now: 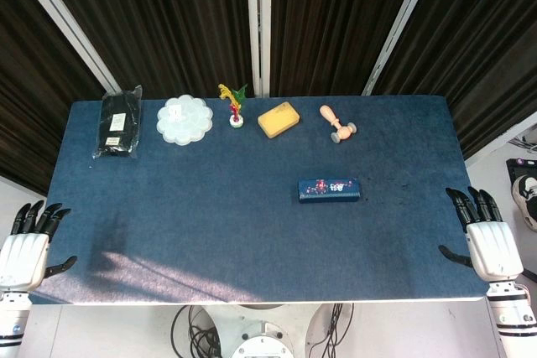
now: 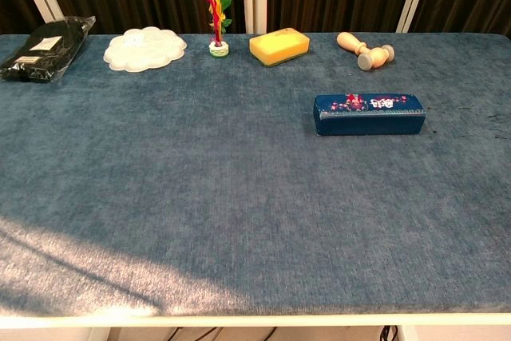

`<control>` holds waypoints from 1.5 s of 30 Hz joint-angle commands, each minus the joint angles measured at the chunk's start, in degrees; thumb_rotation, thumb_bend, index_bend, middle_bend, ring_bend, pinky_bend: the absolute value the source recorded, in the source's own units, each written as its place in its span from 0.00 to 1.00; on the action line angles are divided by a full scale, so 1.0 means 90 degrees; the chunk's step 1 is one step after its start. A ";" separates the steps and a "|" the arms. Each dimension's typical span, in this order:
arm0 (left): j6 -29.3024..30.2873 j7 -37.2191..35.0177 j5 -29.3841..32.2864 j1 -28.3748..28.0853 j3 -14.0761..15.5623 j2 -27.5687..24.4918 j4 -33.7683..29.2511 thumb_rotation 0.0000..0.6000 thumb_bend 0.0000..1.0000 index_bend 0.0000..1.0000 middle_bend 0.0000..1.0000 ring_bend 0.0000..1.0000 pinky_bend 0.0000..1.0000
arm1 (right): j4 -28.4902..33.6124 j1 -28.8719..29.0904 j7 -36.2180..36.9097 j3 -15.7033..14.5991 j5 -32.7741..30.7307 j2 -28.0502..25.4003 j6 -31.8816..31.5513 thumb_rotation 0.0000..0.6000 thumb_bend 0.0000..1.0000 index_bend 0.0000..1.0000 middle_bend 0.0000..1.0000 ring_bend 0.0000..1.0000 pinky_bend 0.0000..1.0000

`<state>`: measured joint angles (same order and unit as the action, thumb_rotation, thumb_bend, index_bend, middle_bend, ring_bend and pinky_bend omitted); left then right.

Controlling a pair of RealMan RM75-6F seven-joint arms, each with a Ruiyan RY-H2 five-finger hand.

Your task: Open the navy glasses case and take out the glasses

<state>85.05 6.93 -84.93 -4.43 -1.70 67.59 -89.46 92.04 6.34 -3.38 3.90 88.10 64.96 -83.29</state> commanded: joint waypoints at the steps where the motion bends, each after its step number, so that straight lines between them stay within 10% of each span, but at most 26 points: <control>1: 0.0031 -0.0109 0.0005 0.0016 -0.0009 0.0092 0.0172 1.00 0.00 0.21 0.13 0.00 0.00 | 0.0040 0.0016 -0.0045 0.0004 -0.0013 0.0007 0.0009 1.00 0.03 0.00 0.14 0.00 0.04; 8: 0.0090 -0.0276 -0.0085 0.0051 0.0032 0.0142 0.0362 1.00 0.00 0.21 0.13 0.00 0.00 | 0.0205 0.0114 -0.0056 -0.0039 -0.0010 -0.0112 0.0209 1.00 0.06 0.00 0.17 0.05 0.05; 24: 0.0151 -0.0098 -0.0130 0.0063 0.0020 0.0195 0.0236 1.00 0.00 0.21 0.13 0.00 0.00 | -0.0160 0.1915 -0.0324 0.0736 -0.2223 0.0426 0.3199 1.00 0.61 0.00 0.23 0.07 0.08; 45: -0.0045 0.0243 0.0033 -0.0089 -0.0095 0.0083 -0.0019 1.00 0.00 0.21 0.12 0.00 0.00 | -0.1279 0.3787 -0.0367 0.0980 -0.2613 0.2216 0.4898 1.00 0.65 0.00 0.23 0.04 0.01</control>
<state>84.66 9.13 -84.64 -5.22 -2.56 68.35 -89.64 80.26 38.80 -6.51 12.14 64.05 83.54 -40.17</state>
